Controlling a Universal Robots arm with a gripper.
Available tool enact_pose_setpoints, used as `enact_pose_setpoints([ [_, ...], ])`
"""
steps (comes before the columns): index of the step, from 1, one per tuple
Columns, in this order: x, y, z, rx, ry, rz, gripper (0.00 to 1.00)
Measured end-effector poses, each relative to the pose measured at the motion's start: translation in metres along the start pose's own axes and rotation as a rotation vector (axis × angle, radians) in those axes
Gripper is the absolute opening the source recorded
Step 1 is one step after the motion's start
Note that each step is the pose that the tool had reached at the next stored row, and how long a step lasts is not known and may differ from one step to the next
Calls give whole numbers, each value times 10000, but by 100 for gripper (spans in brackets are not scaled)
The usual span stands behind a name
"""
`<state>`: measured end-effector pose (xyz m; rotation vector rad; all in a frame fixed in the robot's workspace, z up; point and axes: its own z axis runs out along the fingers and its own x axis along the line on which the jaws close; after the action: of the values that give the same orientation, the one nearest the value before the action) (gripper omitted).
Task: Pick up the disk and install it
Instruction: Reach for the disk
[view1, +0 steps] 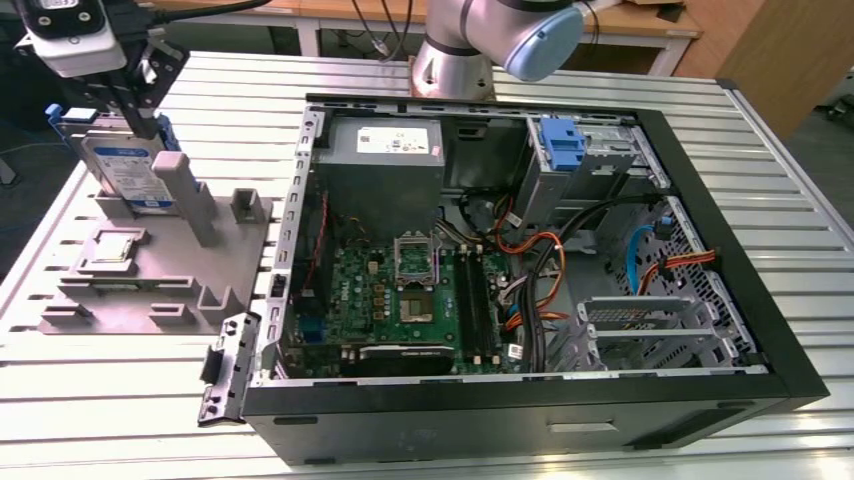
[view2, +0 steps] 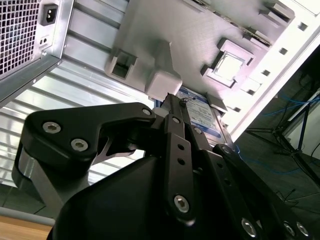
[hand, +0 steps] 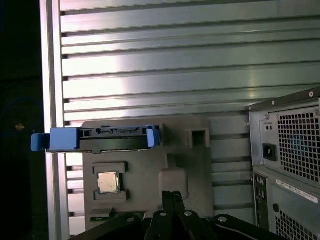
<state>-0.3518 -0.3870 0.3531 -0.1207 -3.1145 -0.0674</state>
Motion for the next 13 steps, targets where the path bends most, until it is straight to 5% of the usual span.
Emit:
enact_pose_setpoints([
  [13,60,-5,12,-1,0,0,10],
])
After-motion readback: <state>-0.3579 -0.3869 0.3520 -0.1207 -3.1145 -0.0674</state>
